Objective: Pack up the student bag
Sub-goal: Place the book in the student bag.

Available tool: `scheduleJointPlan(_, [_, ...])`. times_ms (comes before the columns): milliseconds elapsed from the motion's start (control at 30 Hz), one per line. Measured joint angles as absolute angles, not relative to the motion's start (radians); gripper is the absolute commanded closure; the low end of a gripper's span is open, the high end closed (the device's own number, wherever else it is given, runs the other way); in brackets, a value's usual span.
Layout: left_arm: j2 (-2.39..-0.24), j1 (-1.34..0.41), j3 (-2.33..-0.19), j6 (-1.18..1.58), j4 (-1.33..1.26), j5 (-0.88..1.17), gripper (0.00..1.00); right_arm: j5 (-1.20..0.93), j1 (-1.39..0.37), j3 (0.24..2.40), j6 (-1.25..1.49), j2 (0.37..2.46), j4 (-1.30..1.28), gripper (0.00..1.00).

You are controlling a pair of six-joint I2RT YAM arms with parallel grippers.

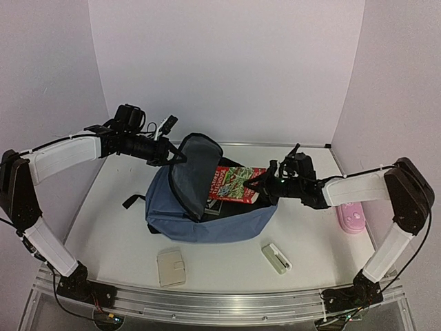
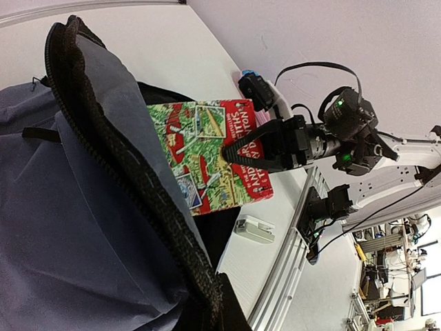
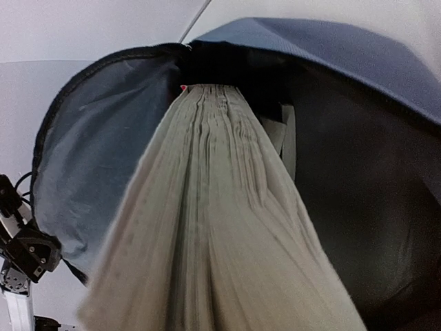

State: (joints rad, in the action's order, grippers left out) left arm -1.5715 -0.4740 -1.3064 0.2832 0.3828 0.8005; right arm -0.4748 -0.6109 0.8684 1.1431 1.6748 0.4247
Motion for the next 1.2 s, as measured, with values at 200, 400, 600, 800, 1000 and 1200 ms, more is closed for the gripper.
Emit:
scheduleJointPlan(200, [-1.571,-0.474,-1.306,0.283,0.383,0.811,1.0,-0.475,-0.67,0.898,1.19,1.771,0.502,1.0])
scheduleJointPlan(400, [-1.571,-0.474,-1.306,0.283,0.383,0.816,1.0,-0.47,-0.699,0.983,1.199,1.882,0.55,0.82])
scheduleJointPlan(600, [-1.57,-0.474,-1.3,0.282,0.382,0.818,1.0,-0.418,-0.722,1.063,1.171,1.976,0.528,0.68])
scheduleJointPlan(800, [-1.57,-0.474,-1.3,0.282,0.382,0.818,1.0,-0.332,-0.736,1.107,1.095,2.006,0.415,0.44])
scheduleJointPlan(1000, [-1.57,-0.474,-1.299,0.282,0.382,0.82,1.0,-0.256,-0.741,1.108,1.029,1.976,0.303,0.3])
scheduleJointPlan(1200, [-1.568,-0.474,-1.298,0.282,0.382,0.82,1.0,-0.185,-0.741,1.098,1.003,1.897,0.238,0.34])
